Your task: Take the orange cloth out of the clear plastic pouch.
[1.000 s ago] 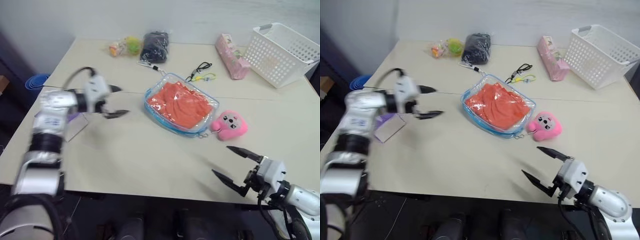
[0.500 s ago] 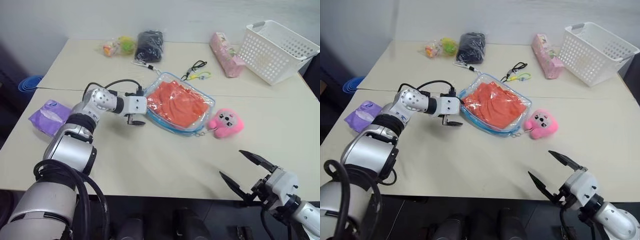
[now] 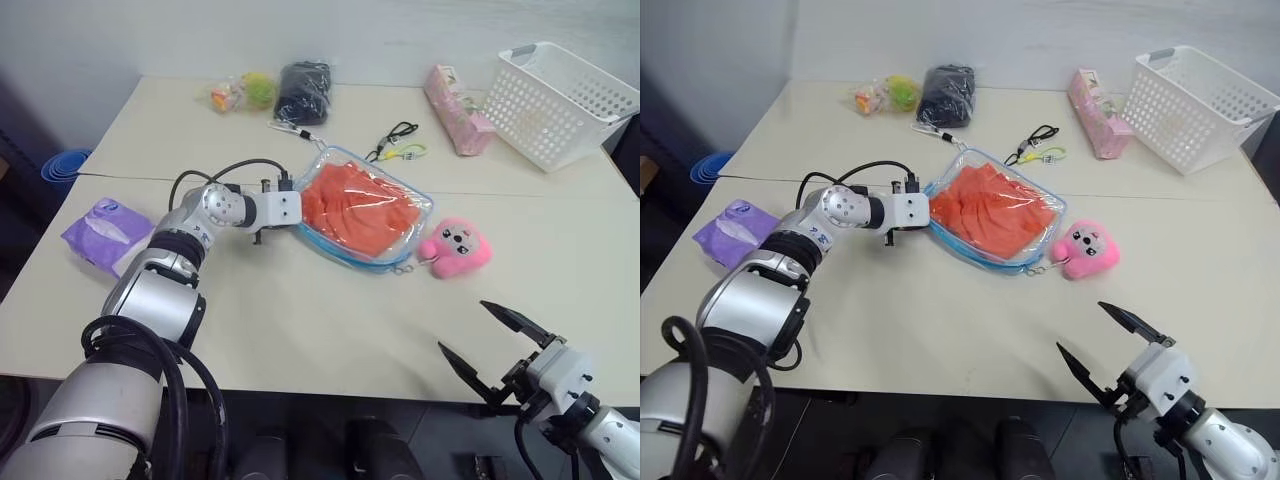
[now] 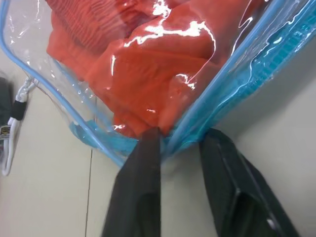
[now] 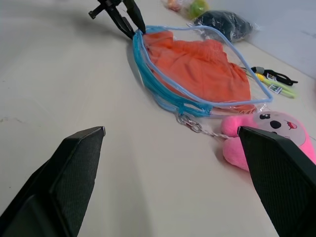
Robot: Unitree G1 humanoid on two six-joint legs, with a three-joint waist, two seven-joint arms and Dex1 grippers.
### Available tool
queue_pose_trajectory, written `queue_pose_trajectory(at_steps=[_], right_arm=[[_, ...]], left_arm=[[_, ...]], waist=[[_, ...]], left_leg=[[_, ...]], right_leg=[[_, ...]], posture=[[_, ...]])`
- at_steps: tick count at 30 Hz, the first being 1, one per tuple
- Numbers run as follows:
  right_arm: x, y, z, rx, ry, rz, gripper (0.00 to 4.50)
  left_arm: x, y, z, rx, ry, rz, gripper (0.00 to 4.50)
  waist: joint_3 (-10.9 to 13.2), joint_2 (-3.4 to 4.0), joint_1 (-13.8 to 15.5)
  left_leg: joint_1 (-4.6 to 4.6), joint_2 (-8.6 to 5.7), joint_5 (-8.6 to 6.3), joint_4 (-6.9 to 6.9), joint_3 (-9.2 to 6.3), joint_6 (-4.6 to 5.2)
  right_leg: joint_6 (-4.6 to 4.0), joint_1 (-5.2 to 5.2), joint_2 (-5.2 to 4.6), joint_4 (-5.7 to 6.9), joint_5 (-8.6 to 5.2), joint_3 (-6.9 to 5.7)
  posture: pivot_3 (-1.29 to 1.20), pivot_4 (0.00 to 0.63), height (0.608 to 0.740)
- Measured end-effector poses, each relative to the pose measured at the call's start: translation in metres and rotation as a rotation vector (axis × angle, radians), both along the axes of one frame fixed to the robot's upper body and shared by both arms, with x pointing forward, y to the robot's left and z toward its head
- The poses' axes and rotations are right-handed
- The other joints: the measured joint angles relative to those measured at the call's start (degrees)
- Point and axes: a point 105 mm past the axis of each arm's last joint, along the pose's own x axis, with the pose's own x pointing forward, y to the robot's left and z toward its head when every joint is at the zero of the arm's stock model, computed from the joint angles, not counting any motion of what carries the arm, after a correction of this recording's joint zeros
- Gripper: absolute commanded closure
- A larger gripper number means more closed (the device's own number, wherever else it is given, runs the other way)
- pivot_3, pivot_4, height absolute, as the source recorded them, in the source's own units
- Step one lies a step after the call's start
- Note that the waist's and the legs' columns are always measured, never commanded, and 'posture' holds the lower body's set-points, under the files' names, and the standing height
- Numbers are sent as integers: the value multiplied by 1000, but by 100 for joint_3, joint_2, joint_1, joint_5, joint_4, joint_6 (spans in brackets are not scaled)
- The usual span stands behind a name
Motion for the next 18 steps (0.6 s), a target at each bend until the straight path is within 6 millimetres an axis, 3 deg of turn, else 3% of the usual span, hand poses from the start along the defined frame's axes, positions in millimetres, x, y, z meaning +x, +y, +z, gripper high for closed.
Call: queue_pose_trajectory(at_steps=[1,6,9,16,18], right_arm=[[0,1,0,1,-1,3,0],[-2,-4,2,-9,1,0,0],[-6,-12,-1,-25,26,0,0],[-3,-21,1,-41,38,22,0],[-1,-25,1,-45,49,18,0]], left_arm=[[-2,4,-1,-36,25,1,4461],[-18,18,-8,-255,165,21,4461],[-50,27,-19,-401,273,85,4461],[-120,-4,-31,-610,500,282,4461],[-129,-15,-31,-655,538,326,4461]], waist=[[0,1,-9],[-8,14,-40],[-17,31,-137],[-24,44,-44],[-24,43,4]], left_leg=[[1,0,0,0,0,0],[4,2,1,1,-3,-2],[5,12,-6,-3,-13,-7],[17,5,-4,10,-30,-1],[15,5,-5,13,-32,4]], right_leg=[[0,0,0,2,0,0],[0,1,-3,36,0,1],[-1,3,-6,41,0,9],[-1,32,-7,25,0,4],[-1,32,-4,12,0,4]], posture=[[0,150,740],[0,150,740],[0,150,740],[0,150,740],[0,150,740]])
